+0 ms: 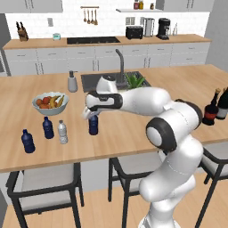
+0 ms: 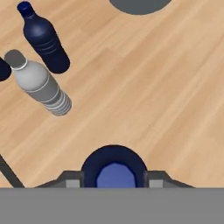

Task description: Move the plastic bottles in the middle to the plastics group, and the glass bottles in the middle to the glass group.

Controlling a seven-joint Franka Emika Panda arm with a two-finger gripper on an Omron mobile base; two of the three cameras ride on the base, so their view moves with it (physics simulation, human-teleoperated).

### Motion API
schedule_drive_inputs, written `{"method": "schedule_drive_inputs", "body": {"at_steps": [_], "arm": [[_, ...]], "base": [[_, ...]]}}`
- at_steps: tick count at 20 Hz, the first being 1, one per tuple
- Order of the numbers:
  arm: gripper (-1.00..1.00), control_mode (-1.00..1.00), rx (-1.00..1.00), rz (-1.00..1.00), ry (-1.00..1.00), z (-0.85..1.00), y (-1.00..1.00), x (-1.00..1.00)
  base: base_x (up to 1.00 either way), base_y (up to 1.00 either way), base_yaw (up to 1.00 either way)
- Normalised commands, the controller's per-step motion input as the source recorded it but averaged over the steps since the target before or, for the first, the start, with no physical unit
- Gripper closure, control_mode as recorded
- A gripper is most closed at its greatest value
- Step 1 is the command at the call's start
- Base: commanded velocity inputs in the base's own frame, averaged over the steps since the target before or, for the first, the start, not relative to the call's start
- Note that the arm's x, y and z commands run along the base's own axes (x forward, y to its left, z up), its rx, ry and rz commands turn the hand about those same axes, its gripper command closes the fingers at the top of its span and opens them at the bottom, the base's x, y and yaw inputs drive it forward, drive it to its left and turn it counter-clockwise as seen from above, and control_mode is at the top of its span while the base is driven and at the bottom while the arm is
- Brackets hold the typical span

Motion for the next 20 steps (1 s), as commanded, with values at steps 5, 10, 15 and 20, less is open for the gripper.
{"method": "schedule_drive_inputs", "body": {"at_steps": [5, 10, 15, 20], "arm": [[1.0, -1.0, -0.02, 0.13, 0.0, -0.19, 0.36, 0.0], [1.0, -1.0, -0.01, 0.12, -0.03, -0.22, 0.24, 0.0], [1.0, -1.0, 0.0, 0.12, -0.11, -0.04, 0.11, 0.03], [1.0, -1.0, 0.0, 0.04, -0.04, 0.34, 0.0, -0.01]], "base": [[0.0, 0.0, 0.0], [0.0, 0.0, 0.0], [0.0, 0.0, 0.0], [0.0, 0.0, 0.0]]}}
